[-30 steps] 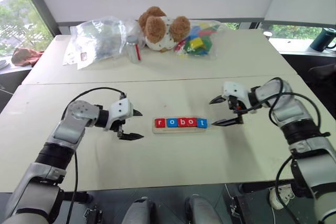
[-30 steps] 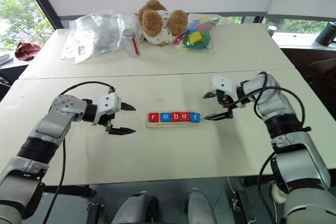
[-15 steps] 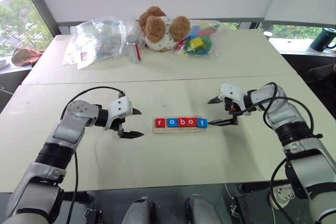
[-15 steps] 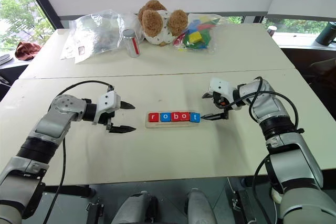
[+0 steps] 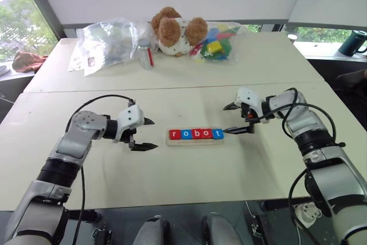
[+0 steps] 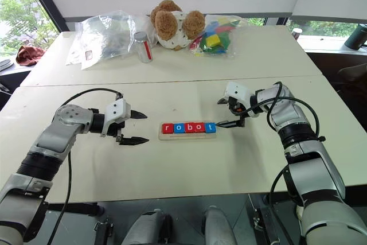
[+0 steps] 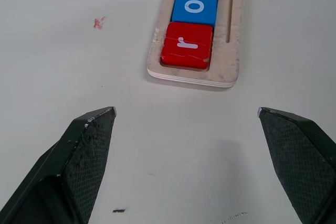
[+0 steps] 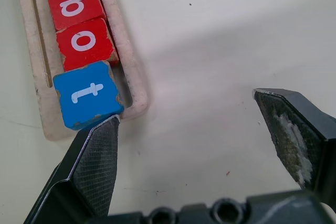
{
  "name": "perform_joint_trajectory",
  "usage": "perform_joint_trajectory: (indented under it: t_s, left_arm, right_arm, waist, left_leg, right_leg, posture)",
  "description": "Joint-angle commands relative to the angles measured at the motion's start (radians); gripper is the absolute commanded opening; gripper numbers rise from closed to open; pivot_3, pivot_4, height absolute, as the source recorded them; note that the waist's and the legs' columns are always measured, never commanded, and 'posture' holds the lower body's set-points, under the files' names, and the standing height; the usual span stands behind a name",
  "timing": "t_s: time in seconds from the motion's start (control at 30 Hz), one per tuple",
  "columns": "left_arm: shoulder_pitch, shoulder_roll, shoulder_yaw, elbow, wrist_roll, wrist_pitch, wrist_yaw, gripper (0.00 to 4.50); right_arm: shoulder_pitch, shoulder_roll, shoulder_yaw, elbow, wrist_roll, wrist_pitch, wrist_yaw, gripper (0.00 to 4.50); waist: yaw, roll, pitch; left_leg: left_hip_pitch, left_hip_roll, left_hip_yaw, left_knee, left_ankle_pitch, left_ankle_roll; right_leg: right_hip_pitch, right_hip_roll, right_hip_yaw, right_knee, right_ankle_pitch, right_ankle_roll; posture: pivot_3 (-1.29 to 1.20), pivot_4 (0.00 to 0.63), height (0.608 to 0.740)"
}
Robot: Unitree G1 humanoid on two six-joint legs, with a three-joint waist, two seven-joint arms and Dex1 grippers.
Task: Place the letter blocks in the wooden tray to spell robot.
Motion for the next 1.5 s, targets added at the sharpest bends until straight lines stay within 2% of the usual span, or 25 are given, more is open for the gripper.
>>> perform_joint_trajectory:
  t_s: [0.03, 0.23, 0.37, 0.57, 0.67, 0.77, 0.93, 1.5]
  left_arm:
    - [0.001, 0.005, 0.019, -0.033, -0.011, 0.001, 0.010, 4.50]
    - [0.000, 0.003, 0.017, -0.035, -0.013, 0.005, 0.015, 4.50]
    - [0.008, 0.011, 0.022, -0.035, -0.015, 0.004, 0.015, 4.50]
    - [0.010, 0.016, 0.026, -0.032, -0.017, 0.006, 0.017, 4.50]
    - [0.001, 0.009, 0.022, -0.022, -0.016, 0.005, 0.017, 4.50]
    - [-0.004, 0.006, 0.021, -0.019, -0.016, 0.006, 0.018, 4.50]
    - [0.012, 0.004, 0.026, -0.040, -0.023, 0.023, 0.027, 4.50]
    - [0.036, 0.013, 0.032, -0.062, -0.034, 0.037, 0.054, 4.50]
  right_arm:
    - [-0.032, 0.015, -0.013, -0.006, 0.002, -0.009, -0.012, 4.43]
    - [-0.040, 0.016, -0.019, 0.006, -0.007, -0.017, -0.037, 4.43]
    - [-0.029, -0.047, -0.033, -0.037, -0.012, -0.035, -0.024, 4.43]
    - [0.101, -0.089, -0.064, -0.329, 0.095, 0.107, 0.049, 4.43]
    - [0.179, -0.072, -0.059, -0.456, 0.113, 0.174, 0.026, 4.43]
    - [0.215, -0.057, -0.051, -0.497, 0.105, 0.195, -0.003, 4.43]
    - [0.214, -0.022, -0.049, -0.477, 0.099, 0.201, -0.057, 4.43]
    - [0.144, 0.010, -0.026, -0.329, 0.060, 0.111, -0.083, 4.43]
  waist:
    - [-0.001, 0.000, 0.000]
    - [-0.003, 0.000, 0.000]
    - [0.003, 0.000, 0.000]
    - [-0.001, 0.000, 0.000]
    - [0.000, 0.000, 0.000]
    - [0.001, 0.000, 0.000]
    - [0.001, 0.000, 0.000]
    - [0.001, 0.000, 0.000]
  left_leg:
    - [0.000, 0.000, 0.000, 0.000, 0.000, 0.000]
    - [0.000, 0.000, 0.000, 0.000, 0.000, 0.000]
    - [0.000, 0.000, 0.000, 0.000, 0.000, 0.000]
    - [0.000, 0.000, 0.000, 0.000, -0.001, 0.002]
    - [0.000, 0.001, 0.000, 0.000, -0.002, 0.004]
    - [0.000, 0.000, 0.000, 0.001, -0.002, 0.004]
    - [0.000, 0.000, 0.000, 0.001, -0.002, 0.004]
    - [0.000, 0.000, 0.000, 0.000, -0.002, 0.004]
  right_leg:
    - [0.000, 0.000, 0.000, 0.000, 0.000, 0.000]
    - [0.000, 0.000, 0.000, 0.000, 0.000, 0.000]
    - [0.000, 0.000, 0.000, 0.000, 0.000, 0.000]
    - [0.000, 0.000, 0.000, -0.001, 0.000, 0.000]
    - [0.000, 0.000, 0.000, 0.000, 0.000, 0.000]
    - [0.000, 0.000, 0.000, 0.000, 0.000, 0.000]
    - [0.000, 0.000, 0.000, 0.000, 0.000, 0.000]
    - [0.000, 0.000, 0.000, 0.000, 0.000, 0.000]
  posture:
    - [0.00, 0.150, 0.740]
    - [0.00, 0.150, 0.740]
    - [0.00, 0.150, 0.740]
    - [0.00, 0.150, 0.740]
    - [0.00, 0.150, 0.740]
    - [0.00, 0.150, 0.740]
    - [0.00, 0.150, 0.740]
    - [0.00, 0.150, 0.740]
